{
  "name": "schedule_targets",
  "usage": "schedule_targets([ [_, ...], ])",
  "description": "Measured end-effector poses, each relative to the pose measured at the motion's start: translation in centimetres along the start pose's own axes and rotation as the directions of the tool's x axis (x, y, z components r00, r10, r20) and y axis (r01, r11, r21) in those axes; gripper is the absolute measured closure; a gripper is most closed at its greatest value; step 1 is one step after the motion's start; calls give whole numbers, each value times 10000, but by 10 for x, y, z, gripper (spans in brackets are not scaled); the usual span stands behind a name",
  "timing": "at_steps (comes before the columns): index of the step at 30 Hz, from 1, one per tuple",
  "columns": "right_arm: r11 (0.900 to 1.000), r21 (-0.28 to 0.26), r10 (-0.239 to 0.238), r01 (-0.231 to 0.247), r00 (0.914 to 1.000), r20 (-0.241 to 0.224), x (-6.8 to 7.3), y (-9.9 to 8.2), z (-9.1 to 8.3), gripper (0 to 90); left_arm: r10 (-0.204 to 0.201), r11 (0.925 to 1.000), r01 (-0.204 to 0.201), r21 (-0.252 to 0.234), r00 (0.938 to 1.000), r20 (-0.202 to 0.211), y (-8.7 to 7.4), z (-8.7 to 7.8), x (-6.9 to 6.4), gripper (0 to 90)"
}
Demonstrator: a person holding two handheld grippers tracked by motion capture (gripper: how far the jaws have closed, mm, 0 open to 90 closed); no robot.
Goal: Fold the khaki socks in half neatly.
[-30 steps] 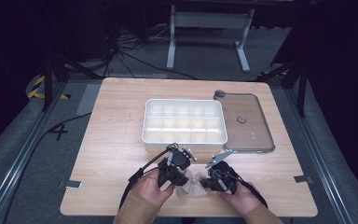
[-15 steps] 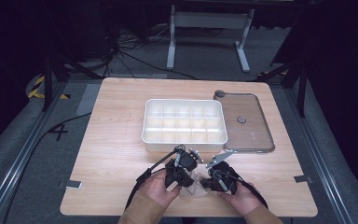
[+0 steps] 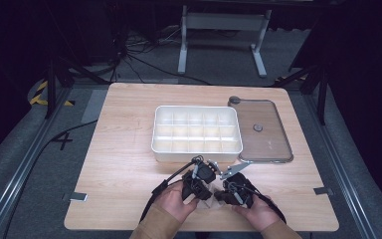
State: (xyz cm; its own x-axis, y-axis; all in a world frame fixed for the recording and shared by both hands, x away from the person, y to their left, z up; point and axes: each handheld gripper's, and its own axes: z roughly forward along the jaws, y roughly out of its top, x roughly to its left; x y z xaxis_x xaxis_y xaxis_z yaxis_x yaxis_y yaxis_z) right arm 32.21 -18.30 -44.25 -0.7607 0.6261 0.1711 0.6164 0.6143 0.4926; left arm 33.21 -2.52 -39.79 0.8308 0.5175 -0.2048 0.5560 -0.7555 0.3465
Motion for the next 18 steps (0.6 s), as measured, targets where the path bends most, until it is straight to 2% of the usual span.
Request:
schedule_targets([
  [7,10000,0,-29,29,10000,-7,0,0,0,891,-89,9999,90,-78,9999,146,0,3,4,834],
  [10,10000,51,-31,31,10000,77,1,0,-1,887,-127,9998,131,-159,9996,264,-1,3,3,800],
  [11,10000,71,-20,19,9999,145,2,1,-2,886,-82,9996,91,-260,9994,330,-1,1,4,754],
  [14,10000,18,-44,44,9997,257,3,2,-9,888,-104,9981,133,-596,9988,488,-4,-6,4,690],
  [18,9996,-290,9,1,9993,363,2,3,-22,889,44,9953,-13,-969,9995,322,-9,-20,1,674],
])
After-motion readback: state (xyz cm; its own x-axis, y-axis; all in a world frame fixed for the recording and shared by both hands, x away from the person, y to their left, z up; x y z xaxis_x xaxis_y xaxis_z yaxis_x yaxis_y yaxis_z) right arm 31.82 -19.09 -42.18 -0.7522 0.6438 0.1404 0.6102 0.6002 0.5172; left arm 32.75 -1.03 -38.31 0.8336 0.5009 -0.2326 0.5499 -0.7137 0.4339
